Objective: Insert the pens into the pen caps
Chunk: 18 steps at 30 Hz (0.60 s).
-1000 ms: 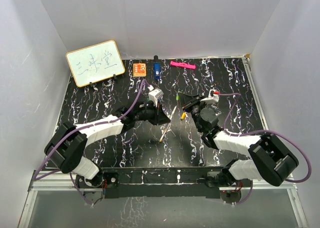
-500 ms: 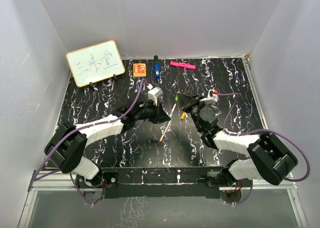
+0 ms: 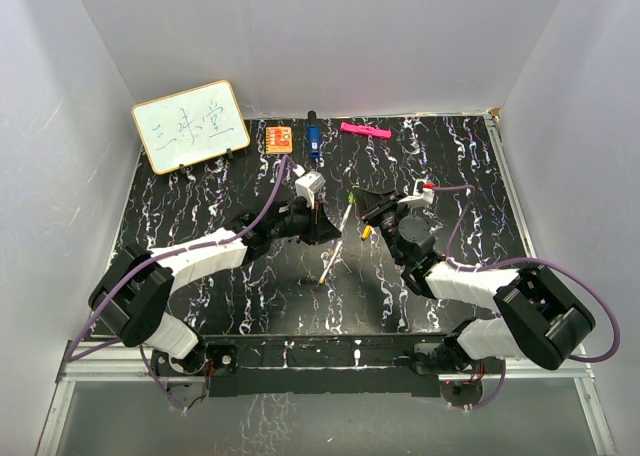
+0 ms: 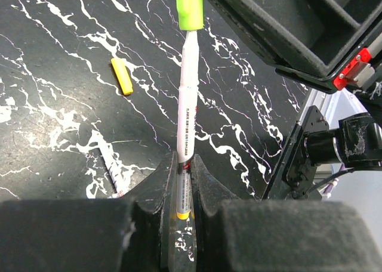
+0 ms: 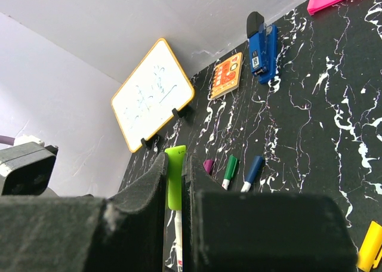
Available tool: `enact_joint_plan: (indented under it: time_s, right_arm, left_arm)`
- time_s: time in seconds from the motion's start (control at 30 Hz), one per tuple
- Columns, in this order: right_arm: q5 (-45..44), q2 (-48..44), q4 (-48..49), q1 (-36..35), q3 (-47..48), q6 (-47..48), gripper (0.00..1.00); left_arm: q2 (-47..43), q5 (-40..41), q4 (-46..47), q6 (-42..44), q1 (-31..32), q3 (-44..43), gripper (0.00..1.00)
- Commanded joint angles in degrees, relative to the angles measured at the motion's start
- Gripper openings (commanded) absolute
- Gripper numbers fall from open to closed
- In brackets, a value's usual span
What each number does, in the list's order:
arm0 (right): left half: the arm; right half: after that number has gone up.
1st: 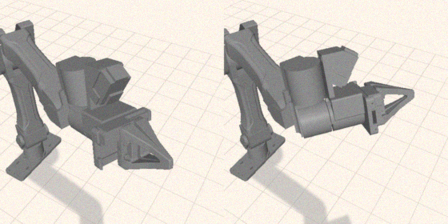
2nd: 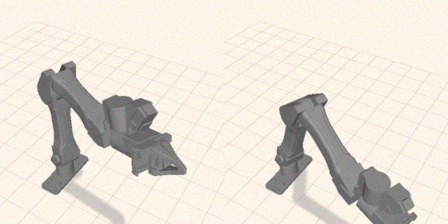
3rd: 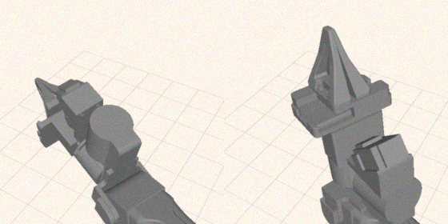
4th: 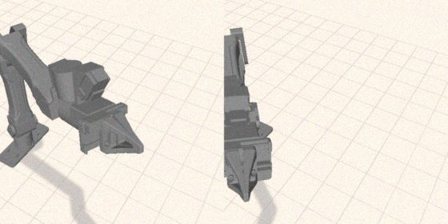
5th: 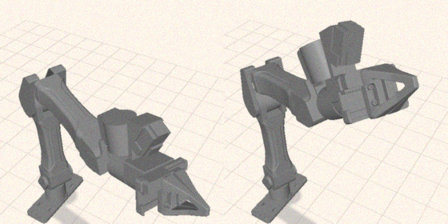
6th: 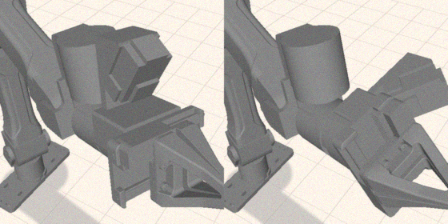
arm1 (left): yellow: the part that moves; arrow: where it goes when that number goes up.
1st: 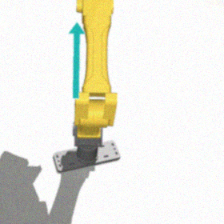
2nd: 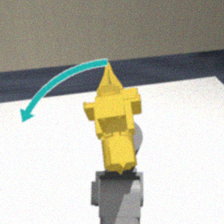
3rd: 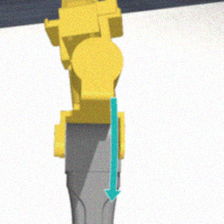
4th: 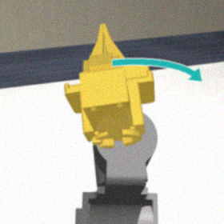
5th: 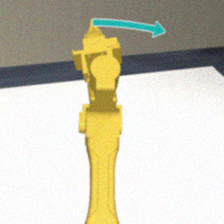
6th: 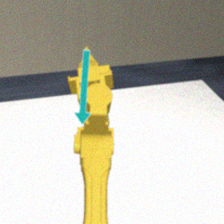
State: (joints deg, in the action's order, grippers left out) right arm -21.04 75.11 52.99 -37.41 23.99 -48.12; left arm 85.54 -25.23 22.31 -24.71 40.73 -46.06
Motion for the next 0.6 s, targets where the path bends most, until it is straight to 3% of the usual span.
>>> enact_joint_plan:
  time_s: [0.0,0.57]
  right_arm:
    - [-0.11,-0.14,3.35,-0.36,0.27,0.48,0.00]
    - [0.20,0.62,2.99,-1.32,0.35,1.24,0.00]
  left_arm:
    - [-2.87,0.87,0.81,0.19,0.22,-1.78,0.00]
    - [-3.25,1.00,1.89,-0.14,0.23,-2.97,0.00]
